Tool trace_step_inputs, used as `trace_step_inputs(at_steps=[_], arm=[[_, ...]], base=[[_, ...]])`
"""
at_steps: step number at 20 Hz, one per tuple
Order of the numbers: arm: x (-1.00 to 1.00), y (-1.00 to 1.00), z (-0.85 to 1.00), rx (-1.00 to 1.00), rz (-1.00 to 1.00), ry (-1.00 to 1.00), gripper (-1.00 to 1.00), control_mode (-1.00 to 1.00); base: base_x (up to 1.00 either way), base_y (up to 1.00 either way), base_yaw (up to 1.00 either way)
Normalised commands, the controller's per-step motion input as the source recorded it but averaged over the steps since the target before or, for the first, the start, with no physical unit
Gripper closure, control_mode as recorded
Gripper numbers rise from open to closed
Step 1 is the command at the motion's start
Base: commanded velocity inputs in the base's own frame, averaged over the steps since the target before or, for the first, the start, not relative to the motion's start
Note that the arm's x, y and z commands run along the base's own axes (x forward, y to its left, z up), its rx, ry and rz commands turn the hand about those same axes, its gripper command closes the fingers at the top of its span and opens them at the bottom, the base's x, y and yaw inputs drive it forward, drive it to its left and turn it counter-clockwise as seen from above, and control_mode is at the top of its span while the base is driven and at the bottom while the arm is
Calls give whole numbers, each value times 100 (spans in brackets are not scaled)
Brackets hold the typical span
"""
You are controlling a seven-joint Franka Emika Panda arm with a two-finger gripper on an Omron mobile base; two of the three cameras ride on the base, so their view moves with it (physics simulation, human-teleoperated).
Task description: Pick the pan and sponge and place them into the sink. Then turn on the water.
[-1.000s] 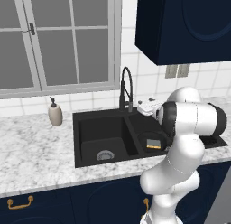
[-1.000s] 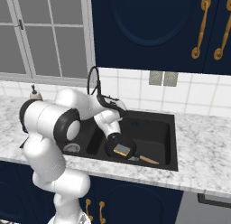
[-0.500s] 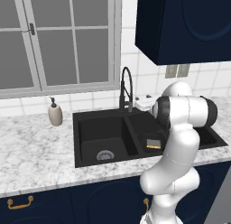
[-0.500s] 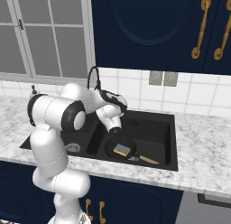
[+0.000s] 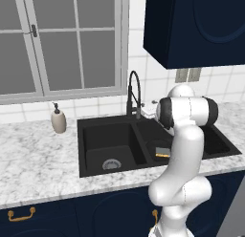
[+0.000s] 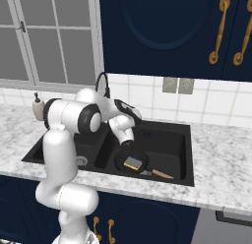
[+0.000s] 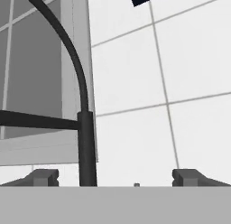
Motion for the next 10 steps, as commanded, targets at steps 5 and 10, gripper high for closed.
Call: trace_step_inputs(at_steps=[5, 10], arm=[[38, 0, -17, 0, 0, 0, -100, -100], [29, 0, 0, 1, 0, 5, -100, -100]], base=[[0, 0, 0], [0, 0, 0]])
